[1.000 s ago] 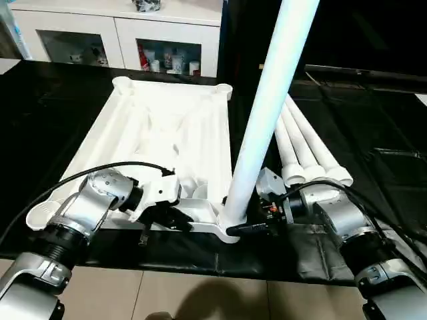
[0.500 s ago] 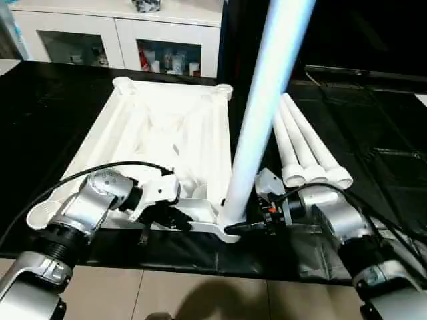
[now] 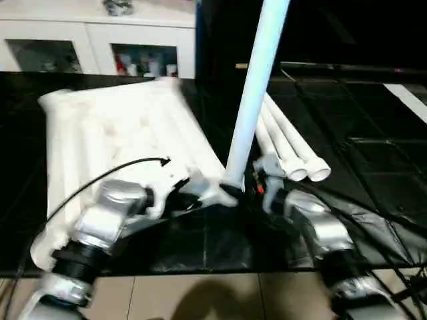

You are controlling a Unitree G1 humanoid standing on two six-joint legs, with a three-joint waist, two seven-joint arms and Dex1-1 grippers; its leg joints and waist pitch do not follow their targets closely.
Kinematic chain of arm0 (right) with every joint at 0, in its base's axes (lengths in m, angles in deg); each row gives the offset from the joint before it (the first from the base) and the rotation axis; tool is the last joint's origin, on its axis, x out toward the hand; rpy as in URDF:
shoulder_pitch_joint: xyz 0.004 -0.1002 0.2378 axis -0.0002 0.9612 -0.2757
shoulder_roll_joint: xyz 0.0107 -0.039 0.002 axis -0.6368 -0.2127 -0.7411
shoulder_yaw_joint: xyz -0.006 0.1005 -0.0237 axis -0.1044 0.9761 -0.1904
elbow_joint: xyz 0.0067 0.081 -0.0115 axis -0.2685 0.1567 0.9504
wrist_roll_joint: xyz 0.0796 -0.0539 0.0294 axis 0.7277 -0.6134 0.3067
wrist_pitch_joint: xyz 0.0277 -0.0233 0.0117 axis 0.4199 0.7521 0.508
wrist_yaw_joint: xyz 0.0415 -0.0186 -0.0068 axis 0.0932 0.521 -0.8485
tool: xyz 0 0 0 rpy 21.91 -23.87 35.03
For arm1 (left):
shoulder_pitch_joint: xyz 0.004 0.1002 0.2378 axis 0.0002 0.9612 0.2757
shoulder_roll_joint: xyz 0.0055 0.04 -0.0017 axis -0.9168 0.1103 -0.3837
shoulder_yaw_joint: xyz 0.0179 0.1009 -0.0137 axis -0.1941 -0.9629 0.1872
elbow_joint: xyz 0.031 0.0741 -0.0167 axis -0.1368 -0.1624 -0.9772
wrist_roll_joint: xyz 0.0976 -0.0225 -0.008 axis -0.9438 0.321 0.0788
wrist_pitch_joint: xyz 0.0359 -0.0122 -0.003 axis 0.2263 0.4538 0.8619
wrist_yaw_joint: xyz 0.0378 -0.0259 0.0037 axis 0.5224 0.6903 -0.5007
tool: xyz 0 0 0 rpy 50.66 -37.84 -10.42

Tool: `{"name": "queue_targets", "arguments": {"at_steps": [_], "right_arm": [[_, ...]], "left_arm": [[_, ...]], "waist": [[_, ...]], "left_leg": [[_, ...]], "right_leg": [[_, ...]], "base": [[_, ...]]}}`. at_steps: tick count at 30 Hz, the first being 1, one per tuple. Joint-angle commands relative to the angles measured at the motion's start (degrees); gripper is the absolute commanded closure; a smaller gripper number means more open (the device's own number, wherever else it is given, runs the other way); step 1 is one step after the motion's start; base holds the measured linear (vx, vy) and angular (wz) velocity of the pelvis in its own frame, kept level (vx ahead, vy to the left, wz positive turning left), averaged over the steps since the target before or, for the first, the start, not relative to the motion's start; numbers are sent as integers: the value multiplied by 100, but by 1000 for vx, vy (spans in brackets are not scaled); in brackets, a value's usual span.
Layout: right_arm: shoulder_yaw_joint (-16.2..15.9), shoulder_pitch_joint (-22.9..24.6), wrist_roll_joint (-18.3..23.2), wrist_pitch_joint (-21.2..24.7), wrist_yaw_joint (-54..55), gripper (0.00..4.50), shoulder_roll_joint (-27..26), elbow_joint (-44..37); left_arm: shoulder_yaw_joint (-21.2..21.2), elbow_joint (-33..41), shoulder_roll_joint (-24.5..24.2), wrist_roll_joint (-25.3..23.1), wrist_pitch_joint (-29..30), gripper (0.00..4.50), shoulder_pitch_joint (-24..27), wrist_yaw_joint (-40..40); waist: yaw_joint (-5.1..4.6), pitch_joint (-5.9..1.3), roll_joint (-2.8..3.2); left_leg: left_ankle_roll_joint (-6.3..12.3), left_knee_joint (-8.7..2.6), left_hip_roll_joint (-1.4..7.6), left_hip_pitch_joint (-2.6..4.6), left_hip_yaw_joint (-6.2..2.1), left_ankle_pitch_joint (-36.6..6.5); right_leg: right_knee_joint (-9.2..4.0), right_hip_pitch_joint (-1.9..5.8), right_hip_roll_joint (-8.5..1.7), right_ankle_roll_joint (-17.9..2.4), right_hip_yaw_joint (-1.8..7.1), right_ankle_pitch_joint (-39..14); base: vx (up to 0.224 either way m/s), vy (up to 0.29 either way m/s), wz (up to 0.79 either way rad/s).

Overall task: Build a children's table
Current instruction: Rotate leg to tighten

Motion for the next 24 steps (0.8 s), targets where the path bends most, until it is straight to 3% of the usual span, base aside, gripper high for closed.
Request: {"name": "queue_targets", "arguments": {"at_steps": [1,3,5,13,19,24], "right_arm": [[-389,-2,10,232,-59,178,-462,92],[-354,23,-2,266,9,178,-478,34],[-331,76,6,302,-13,123,-465,-68],[-311,254,59,83,-348,59,-56,-365],[-226,330,307,-253,-1822,13,942,-686],[-378,334,372,-433,-2719,2,1453,-845]], "left_arm": [[-164,419,424,143,208,450,-103,-308],[-202,512,466,135,339,450,-92,-389],[-229,528,421,135,382,450,-85,-414],[-262,519,93,132,158,450,50,-102],[-396,157,-647,196,-645,450,-1,845],[-603,30,-1124,250,-1203,450,-29,1671]], "waist": [[28,-353,74],[33,-357,71],[41,-355,68],[44,-346,92],[97,-346,86],[114,-343,104]], "left_leg": [[44,-393,218,7,-75,-1226],[97,-392,206,-6,-66,-1129],[159,-386,191,-17,-59,-1078],[118,-401,197,0,-67,-1263],[264,-389,192,-3,-60,-1198],[240,-391,217,28,-64,-1282]], "right_leg": [[-490,281,-481,-912,313,-1797],[-479,295,-469,-953,311,-1561],[-481,308,-467,-961,313,-1450],[-512,301,-470,-871,313,-1639],[-498,315,-448,-929,304,-1424],[-479,293,-459,-998,311,-1477]], "base": [[0,0,0],[0,0,0],[0,0,0],[0,0,0],[0,0,0],[0,0,0]]}}
